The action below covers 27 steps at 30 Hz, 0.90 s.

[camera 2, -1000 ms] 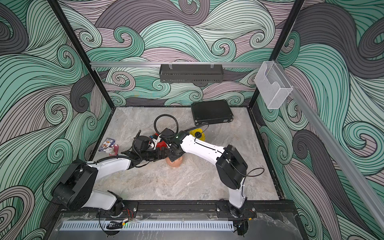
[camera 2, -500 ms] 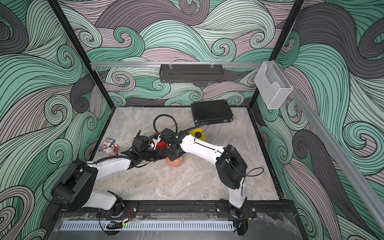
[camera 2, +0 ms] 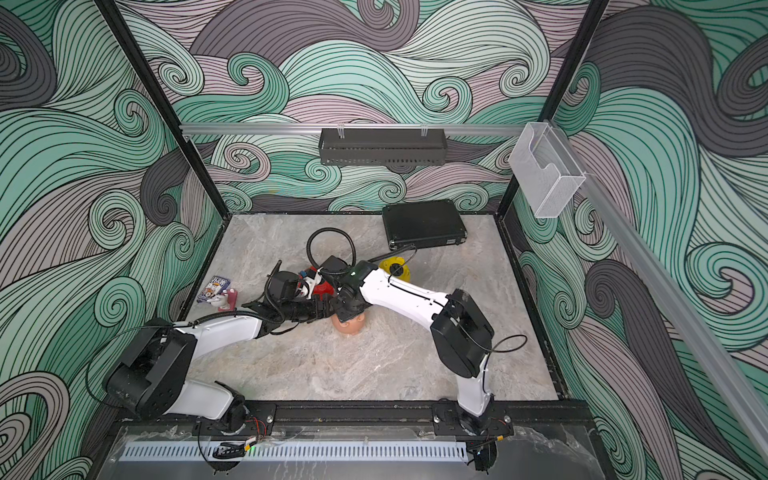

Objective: Close piggy banks
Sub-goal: Screw the knob on the piggy bank.

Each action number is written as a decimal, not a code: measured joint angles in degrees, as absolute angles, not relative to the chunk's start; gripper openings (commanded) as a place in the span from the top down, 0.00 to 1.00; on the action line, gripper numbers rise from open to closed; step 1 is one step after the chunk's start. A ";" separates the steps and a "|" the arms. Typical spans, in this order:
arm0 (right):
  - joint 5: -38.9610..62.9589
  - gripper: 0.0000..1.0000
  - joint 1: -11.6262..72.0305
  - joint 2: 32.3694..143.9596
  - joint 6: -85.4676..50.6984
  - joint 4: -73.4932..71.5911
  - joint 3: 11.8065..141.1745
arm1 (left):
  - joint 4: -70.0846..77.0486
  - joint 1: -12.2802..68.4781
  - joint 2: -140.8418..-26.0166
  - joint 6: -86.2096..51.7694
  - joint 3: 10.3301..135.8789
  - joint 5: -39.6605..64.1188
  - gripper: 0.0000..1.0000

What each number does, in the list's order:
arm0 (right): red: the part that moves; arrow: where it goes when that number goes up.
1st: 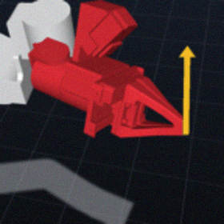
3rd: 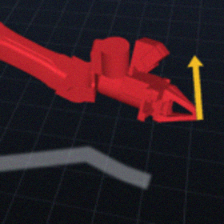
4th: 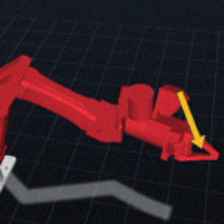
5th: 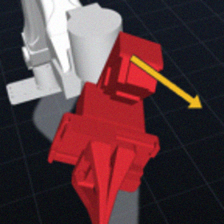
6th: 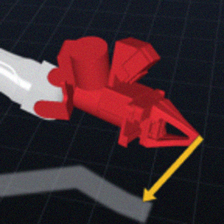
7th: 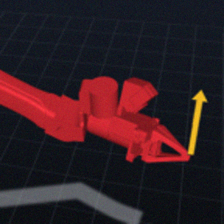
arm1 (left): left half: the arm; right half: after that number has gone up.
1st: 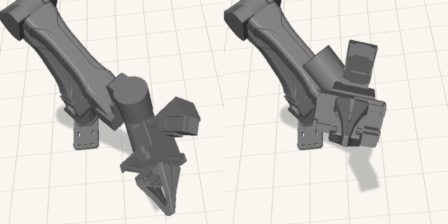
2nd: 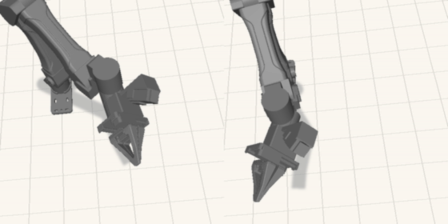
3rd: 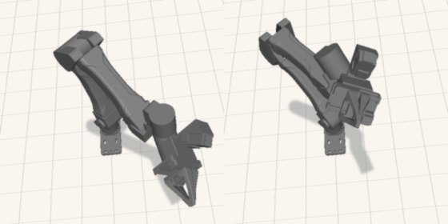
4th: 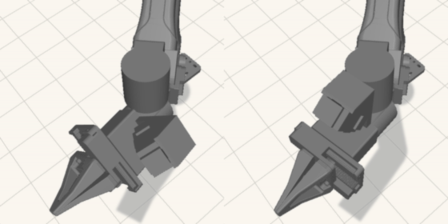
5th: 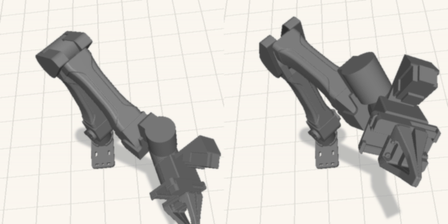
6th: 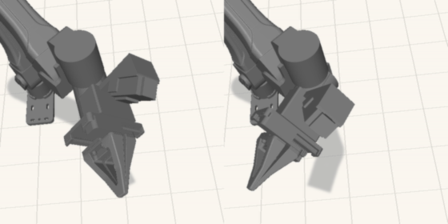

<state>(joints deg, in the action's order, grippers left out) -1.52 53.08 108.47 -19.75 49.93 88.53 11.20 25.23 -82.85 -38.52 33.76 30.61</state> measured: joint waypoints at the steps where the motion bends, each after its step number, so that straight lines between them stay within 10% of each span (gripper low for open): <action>1: -1.52 1.00 53.08 108.47 -19.73 49.98 88.60 | 11.25 25.21 -82.91 -38.50 33.76 30.65 0.26; 27: -1.54 0.90 53.08 104.20 -19.29 49.28 88.36 | 11.18 24.80 -83.05 -38.30 34.04 30.89 0.26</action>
